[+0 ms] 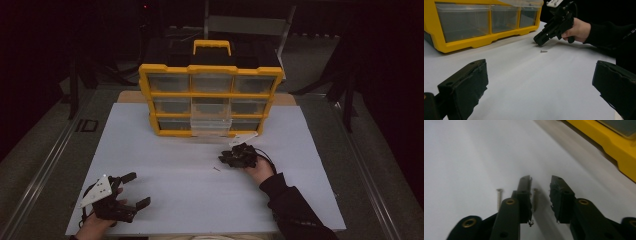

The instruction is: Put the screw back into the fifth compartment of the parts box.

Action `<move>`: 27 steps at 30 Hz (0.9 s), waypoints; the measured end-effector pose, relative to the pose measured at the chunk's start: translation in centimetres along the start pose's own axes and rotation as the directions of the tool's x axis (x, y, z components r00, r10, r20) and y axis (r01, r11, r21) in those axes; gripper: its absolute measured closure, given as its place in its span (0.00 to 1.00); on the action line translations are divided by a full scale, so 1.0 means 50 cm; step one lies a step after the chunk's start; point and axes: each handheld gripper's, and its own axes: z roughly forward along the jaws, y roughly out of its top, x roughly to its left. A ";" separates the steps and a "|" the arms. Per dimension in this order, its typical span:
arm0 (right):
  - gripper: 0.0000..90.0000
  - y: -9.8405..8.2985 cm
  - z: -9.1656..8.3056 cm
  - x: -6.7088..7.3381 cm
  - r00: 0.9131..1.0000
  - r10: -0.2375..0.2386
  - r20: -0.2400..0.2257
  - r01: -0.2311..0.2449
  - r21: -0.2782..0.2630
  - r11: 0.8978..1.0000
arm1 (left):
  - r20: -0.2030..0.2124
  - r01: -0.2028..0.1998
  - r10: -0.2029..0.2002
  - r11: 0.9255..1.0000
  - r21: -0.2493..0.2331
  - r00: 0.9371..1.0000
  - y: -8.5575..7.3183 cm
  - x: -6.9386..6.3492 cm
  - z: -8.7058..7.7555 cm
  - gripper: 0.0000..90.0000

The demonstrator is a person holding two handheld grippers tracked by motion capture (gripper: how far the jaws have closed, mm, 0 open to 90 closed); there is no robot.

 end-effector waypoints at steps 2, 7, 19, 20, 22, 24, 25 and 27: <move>0.80 -0.001 0.001 -0.001 1.000 0.000 0.000 0.000 0.002 1.000 | -0.001 -0.002 0.002 1.000 0.002 1.000 0.000 0.000 0.000 0.01; 0.85 -0.003 0.007 0.001 1.000 -0.017 0.004 0.017 0.007 1.000 | 0.000 -0.001 0.001 1.000 0.001 1.000 0.000 0.000 0.000 0.01; 0.97 -0.003 0.006 0.008 0.999 -0.039 0.009 0.039 0.014 0.999 | 0.001 -0.003 0.003 1.000 0.004 1.000 0.000 0.000 0.000 0.01; 0.97 -0.003 0.006 0.008 0.999 -0.039 0.009 0.039 0.014 0.999 | 0.001 -0.003 0.003 1.000 0.004 1.000 0.000 0.000 0.000 0.01; 0.97 -0.003 0.003 0.009 0.999 -0.038 0.010 0.038 0.013 0.999 | 0.000 -0.002 0.002 1.000 0.003 1.000 0.000 0.000 0.000 0.01; 0.98 -0.003 0.000 0.009 0.999 -0.034 0.010 0.034 0.010 0.999 | 0.000 -0.002 0.002 1.000 0.002 1.000 0.000 0.000 0.000 0.01; 0.98 -0.001 -0.007 0.008 1.000 -0.024 0.006 0.024 0.003 1.000 | 0.000 -0.003 0.003 1.000 0.004 1.000 0.000 0.000 0.000 0.01; 0.98 -0.001 -0.014 0.007 1.000 -0.022 0.006 0.022 -0.003 1.000 | 0.000 -0.003 0.003 1.000 0.003 1.000 0.000 0.000 0.000 0.01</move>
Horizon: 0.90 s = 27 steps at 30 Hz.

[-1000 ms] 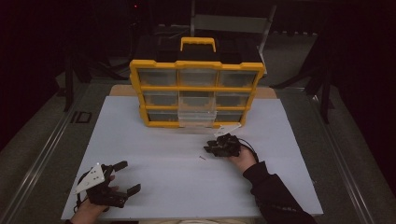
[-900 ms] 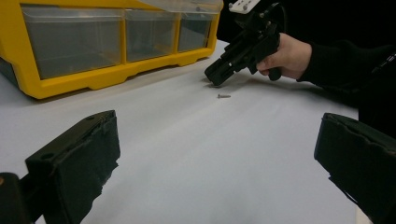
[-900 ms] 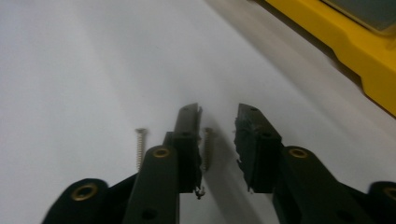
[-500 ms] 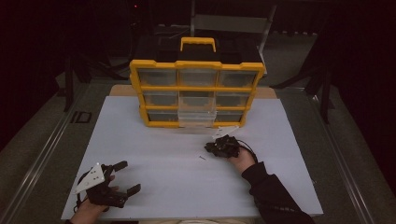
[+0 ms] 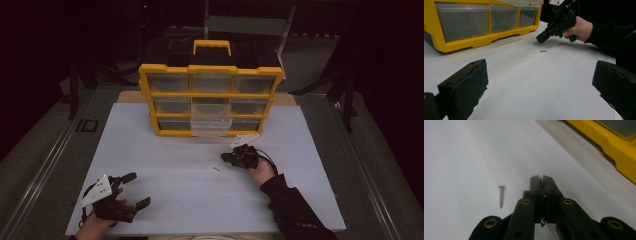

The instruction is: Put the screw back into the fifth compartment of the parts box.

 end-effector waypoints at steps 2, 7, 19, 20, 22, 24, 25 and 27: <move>0.98 0.000 -0.009 -0.002 1.000 0.008 -0.004 -0.008 -0.012 1.000 | 0.001 -0.001 0.001 1.000 0.001 1.000 0.000 0.000 0.000 0.01; 0.98 -0.005 -0.032 -0.003 1.000 0.017 -0.001 -0.017 -0.015 1.000 | -0.001 -0.003 0.003 1.000 0.001 1.000 0.000 0.000 0.000 0.01; 0.97 -0.019 -0.078 -0.002 1.000 0.025 0.001 -0.025 -0.028 0.999 | -0.001 -0.004 0.004 1.000 0.003 1.000 0.000 -0.001 0.001 0.01; 0.97 -0.019 -0.078 -0.002 1.000 0.025 0.001 -0.025 -0.028 0.999 | -0.001 -0.004 0.004 1.000 0.003 1.000 0.000 -0.001 0.001 0.01; 0.98 -0.022 -0.092 -0.001 1.000 0.030 -0.001 -0.030 -0.039 0.999 | -0.001 -0.005 0.005 1.000 0.004 1.000 0.000 0.000 0.001 0.01; 0.98 -0.023 -0.103 0.000 0.999 0.032 0.002 -0.032 -0.048 0.998 | -0.001 -0.004 0.004 1.000 0.003 1.000 0.000 -0.001 0.001 0.01; 0.97 -0.022 -0.108 0.000 1.000 0.030 0.004 -0.030 -0.052 0.998 | -0.001 -0.004 0.004 1.000 0.003 1.000 0.000 -0.001 0.001 0.01; 0.98 -0.021 -0.121 0.002 1.000 0.027 0.005 -0.027 -0.058 0.998 | 0.001 -0.003 0.003 1.000 0.002 1.000 0.000 0.000 0.001 0.01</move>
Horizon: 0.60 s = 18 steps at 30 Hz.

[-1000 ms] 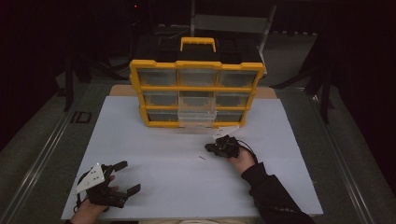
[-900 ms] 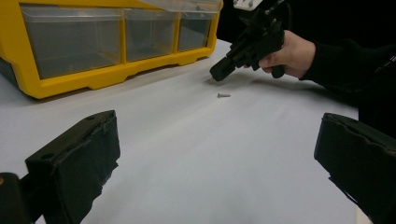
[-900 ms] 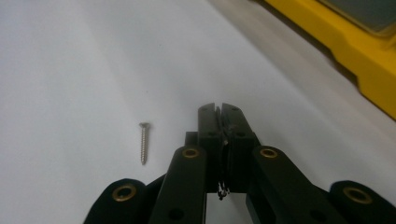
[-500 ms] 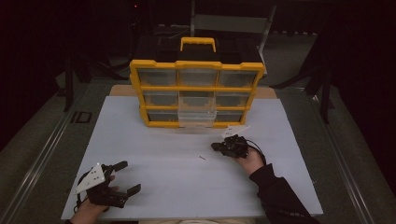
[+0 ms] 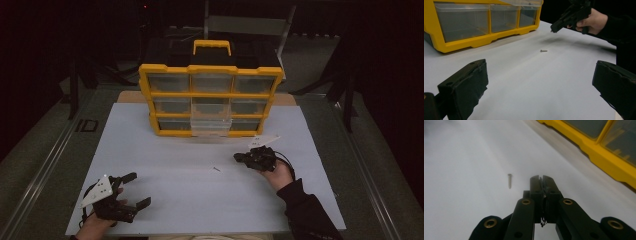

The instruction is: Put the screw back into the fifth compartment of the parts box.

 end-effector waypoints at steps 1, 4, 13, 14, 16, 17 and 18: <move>0.97 0.002 -0.006 0.002 1.000 -0.002 0.003 0.002 -0.006 1.000 | 0.000 0.001 -0.001 1.000 -0.001 1.000 0.000 0.000 0.000 0.01; 0.98 0.009 -0.027 0.007 1.000 -0.007 0.006 0.008 -0.020 1.000 | 0.002 0.001 -0.001 1.000 -0.002 1.000 0.000 0.000 0.000 0.01; 0.98 0.036 -0.079 0.019 1.000 -0.020 0.016 0.021 -0.063 0.998 | 0.003 0.000 0.000 1.000 -0.002 1.000 0.000 0.000 0.001 0.01; 0.98 0.044 -0.090 0.021 1.000 -0.025 0.017 0.026 -0.076 0.997 | 0.002 -0.001 0.001 1.000 0.000 1.000 0.000 0.000 0.001 0.01; 0.98 0.054 -0.101 0.025 0.999 -0.030 0.019 0.032 -0.089 0.996 | 0.003 -0.001 0.001 1.000 0.000 1.000 0.000 0.000 0.002 0.01; 0.98 0.058 -0.106 0.027 0.999 -0.034 0.022 0.036 -0.092 0.995 | 0.004 -0.001 0.001 1.000 0.000 1.000 0.000 0.000 0.002 0.01; 0.98 0.063 -0.110 0.028 0.999 -0.039 0.023 0.042 -0.097 0.994 | 0.003 -0.001 0.001 1.000 0.000 1.000 0.000 0.000 0.002 0.01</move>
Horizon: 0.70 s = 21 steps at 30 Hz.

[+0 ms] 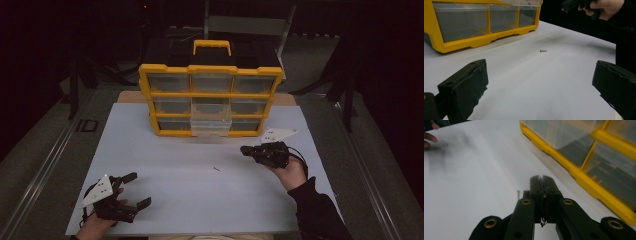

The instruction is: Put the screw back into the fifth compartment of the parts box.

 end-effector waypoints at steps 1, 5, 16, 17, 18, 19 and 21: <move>0.98 0.000 0.000 0.000 1.000 0.000 0.000 0.000 0.000 1.000 | 0.000 0.000 0.000 1.000 0.000 1.000 0.000 0.000 0.000 0.01; 0.98 0.026 -0.019 0.004 1.000 -0.019 0.002 0.019 -0.025 1.000 | 0.000 0.000 0.000 1.000 0.001 1.000 0.000 0.000 0.000 0.01; 0.98 0.080 -0.051 -0.001 0.999 -0.045 0.016 0.046 -0.073 0.996 | -0.003 -0.002 0.003 1.000 0.003 1.000 0.000 0.000 -0.001 0.01; 0.98 0.085 -0.053 -0.001 0.999 -0.046 0.016 0.047 -0.075 0.996 | -0.003 0.000 0.000 1.000 0.002 1.000 0.000 0.000 -0.001 0.01; 0.97 0.089 -0.055 -0.002 0.999 -0.047 0.017 0.048 -0.075 0.996 | -0.003 0.000 0.000 1.000 0.002 1.000 0.000 0.000 -0.001 0.01; 0.97 0.089 -0.055 -0.002 0.999 -0.047 0.017 0.048 -0.075 0.996 | -0.003 0.000 0.000 1.000 0.002 1.000 0.000 0.000 -0.001 0.01; 0.98 0.100 -0.058 -0.003 0.999 -0.050 0.017 0.051 -0.078 0.996 | 0.001 0.003 -0.003 1.000 -0.001 1.000 0.000 -0.001 -0.001 0.01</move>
